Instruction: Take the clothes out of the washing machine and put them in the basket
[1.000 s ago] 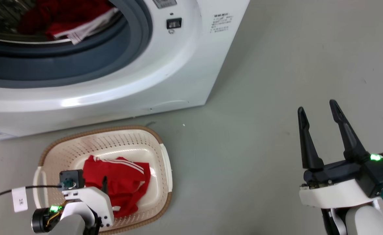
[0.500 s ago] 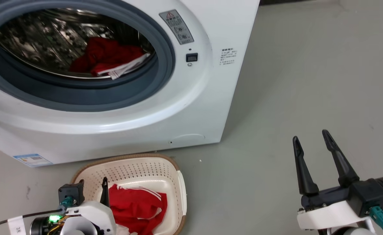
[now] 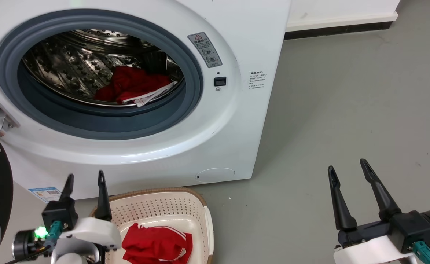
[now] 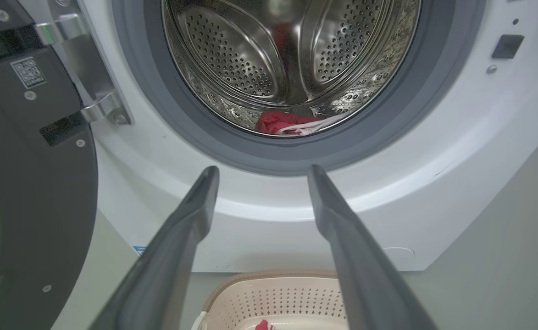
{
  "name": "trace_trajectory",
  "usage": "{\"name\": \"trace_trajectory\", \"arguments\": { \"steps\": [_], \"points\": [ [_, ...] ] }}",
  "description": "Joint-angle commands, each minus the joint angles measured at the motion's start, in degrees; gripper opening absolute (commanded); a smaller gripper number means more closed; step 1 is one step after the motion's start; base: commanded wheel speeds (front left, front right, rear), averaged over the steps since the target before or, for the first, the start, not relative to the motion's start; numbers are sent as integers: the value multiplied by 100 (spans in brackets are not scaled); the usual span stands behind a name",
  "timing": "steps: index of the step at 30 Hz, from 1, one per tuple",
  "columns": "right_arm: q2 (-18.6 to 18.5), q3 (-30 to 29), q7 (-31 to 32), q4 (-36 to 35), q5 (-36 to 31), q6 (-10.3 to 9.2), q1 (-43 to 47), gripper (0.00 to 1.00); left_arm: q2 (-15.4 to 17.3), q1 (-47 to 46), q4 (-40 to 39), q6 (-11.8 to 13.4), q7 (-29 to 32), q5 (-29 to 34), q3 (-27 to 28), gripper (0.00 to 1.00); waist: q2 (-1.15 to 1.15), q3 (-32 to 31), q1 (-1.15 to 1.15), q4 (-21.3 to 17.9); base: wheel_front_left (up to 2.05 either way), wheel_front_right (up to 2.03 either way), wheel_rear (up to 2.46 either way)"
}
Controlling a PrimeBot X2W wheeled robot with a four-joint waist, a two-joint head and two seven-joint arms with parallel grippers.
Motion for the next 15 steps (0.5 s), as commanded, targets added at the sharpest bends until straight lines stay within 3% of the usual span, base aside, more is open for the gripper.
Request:
{"name": "trace_trajectory", "arguments": {
  "steps": [1, 3, 6, 15],
  "points": [
    [-2, -8, -12, -12, 0, -4, 47, 100, -44, 35, -196, -20, -15, 101, 103, 100, 0, 0, 1, -19, 0, 0, 0],
    [-1, 5, -12, -24, 9, -4, -15, 100, -129, -35, -687, -88, -15, 325, 328, 100, 0, 22, 1, -70, 0, 0, 0],
    [-1, 41, -12, -44, 33, -4, -89, 100, -162, -176, -818, -147, -15, 414, 478, 100, 0, 84, 1, -138, 0, 0, 0],
    [-1, 146, -12, -175, 103, -4, -400, 100, 117, -1398, -191, -432, -15, 645, 611, 100, 0, 614, 1, -341, 0, 0, 0]
  ]
}}
